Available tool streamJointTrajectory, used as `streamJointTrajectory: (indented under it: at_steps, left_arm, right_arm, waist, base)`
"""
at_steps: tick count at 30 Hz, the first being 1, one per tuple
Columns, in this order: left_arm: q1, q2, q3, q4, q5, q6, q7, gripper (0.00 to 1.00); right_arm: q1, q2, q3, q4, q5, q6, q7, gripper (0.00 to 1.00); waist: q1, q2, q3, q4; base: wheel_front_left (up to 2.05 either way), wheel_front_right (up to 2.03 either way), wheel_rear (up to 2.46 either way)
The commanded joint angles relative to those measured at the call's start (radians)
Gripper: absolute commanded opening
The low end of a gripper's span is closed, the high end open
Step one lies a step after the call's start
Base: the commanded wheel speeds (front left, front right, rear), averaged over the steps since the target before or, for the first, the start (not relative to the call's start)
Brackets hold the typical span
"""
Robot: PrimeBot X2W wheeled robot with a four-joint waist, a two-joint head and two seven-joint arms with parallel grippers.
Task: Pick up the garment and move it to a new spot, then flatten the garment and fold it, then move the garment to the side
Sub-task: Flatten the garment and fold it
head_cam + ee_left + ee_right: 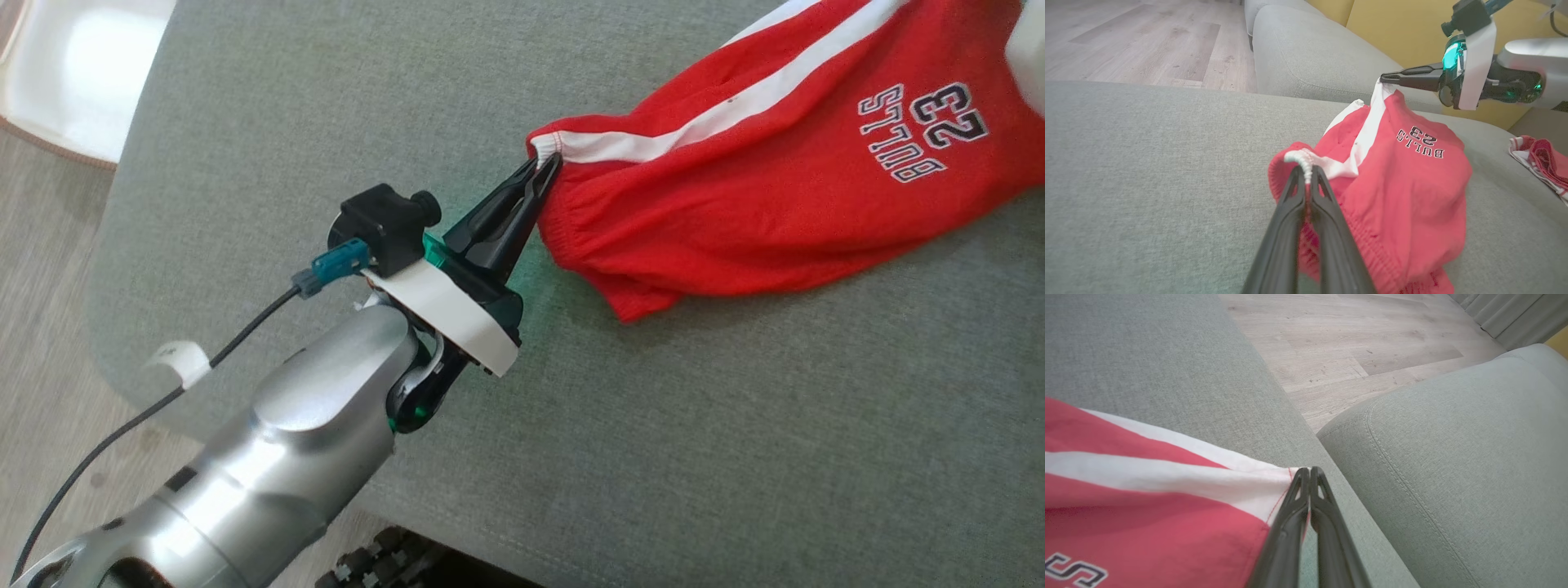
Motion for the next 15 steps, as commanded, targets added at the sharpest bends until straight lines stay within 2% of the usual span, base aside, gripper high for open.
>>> streamJointTrajectory:
  at_steps: [1,12,13,14,15]
  left_arm:
    - [-0.03,0.023,0.031,-0.014,0.007,0.002,-0.005,0.0]
    - [-0.039,0.003,0.052,0.013,0.015,0.002,-0.005,0.0]
    - [-0.04,0.001,0.054,0.017,0.009,0.002,-0.005,0.0]
    - [-0.041,-0.002,0.056,0.019,0.002,0.002,-0.005,0.0]
    - [-0.043,-0.004,0.057,0.022,-0.002,0.002,-0.005,0.0]
  right_arm:
    - [-0.024,-0.001,-0.006,-0.005,-0.002,-0.001,-0.015,0.0]
    - [-0.063,0.035,-0.006,0.054,-0.016,-0.001,-0.024,0.0]
    - [-0.07,0.04,-0.006,0.063,-0.015,-0.001,-0.025,0.42]
    - [-0.075,0.045,-0.006,0.073,-0.015,-0.001,-0.025,1.0]
    - [-0.08,0.053,-0.006,0.087,-0.01,-0.001,-0.023,1.0]
  waist:
    - [-0.0001,0.0,0.007,0.007]
    - [-0.0001,0.0,0.03,0.027]
    - [-0.0001,0.0,0.034,0.026]
    - [-0.0001,0.0,0.037,0.025]
    - [-0.0001,0.0,0.04,0.024]
  base:
    - [0.0,0.0,0.0]
    - [0.0,0.0,0.0]
    - [0.0,0.0,0.0]
    - [0.0,0.0,0.0]
    - [0.0,0.0,0.0]
